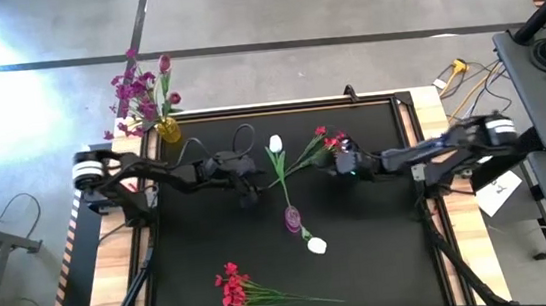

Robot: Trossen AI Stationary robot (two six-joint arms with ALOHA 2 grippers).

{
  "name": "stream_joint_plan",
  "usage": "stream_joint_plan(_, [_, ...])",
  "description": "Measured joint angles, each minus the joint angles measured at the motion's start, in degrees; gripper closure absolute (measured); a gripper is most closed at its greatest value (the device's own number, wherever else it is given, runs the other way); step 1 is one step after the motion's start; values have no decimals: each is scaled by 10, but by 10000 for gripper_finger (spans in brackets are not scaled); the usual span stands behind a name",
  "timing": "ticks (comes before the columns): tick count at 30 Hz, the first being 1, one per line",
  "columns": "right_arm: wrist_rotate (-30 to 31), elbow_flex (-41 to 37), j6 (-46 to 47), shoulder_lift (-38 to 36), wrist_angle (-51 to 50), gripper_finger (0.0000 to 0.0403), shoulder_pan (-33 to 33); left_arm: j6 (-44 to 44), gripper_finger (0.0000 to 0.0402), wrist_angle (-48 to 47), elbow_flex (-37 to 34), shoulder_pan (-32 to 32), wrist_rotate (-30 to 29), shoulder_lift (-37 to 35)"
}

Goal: Sort flowers into vase by color
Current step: Put the top red flower into the violet vase

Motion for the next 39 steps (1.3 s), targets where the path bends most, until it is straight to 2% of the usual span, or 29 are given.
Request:
stream_joint_plan(2, [-28, 19, 11, 50, 42, 145, -22, 1, 147, 9, -14, 0, -1, -22])
stream_joint_plan(6, [-85, 70, 21, 148, 47, 159, -71, -4, 146, 25, -54, 0, -1, -61])
stream_joint_plan(11, [-113, 120, 46, 234, 53, 188, -108, -40, 146, 96, -122, -5, -3, -96])
stream_joint_plan(14, [-118, 136, 57, 260, 55, 230, -119, -55, 146, 132, -155, -9, 0, -103])
stream_joint_plan(19, [-110, 140, 66, 261, 49, 342, -130, -64, 146, 194, -201, -11, 0, -112])
stream_joint_plan(21, [-96, 139, 61, 250, 51, 379, -133, -68, 146, 209, -212, -11, 1, -118])
stream_joint_plan(24, [-66, 138, 10, 219, 55, 390, -138, -80, 146, 215, -223, -12, 4, -134])
stream_joint_plan(28, [33, 134, -135, 146, 47, 393, -148, -101, 146, 213, -236, -23, 19, -159])
stream_joint_plan(35, [101, 134, -468, -44, 54, 394, -101, -110, 158, 232, -236, -84, 24, -194])
stream_joint_plan(39, [95, 131, -636, -142, 54, 394, -32, -109, 166, 265, -236, -131, 25, -206])
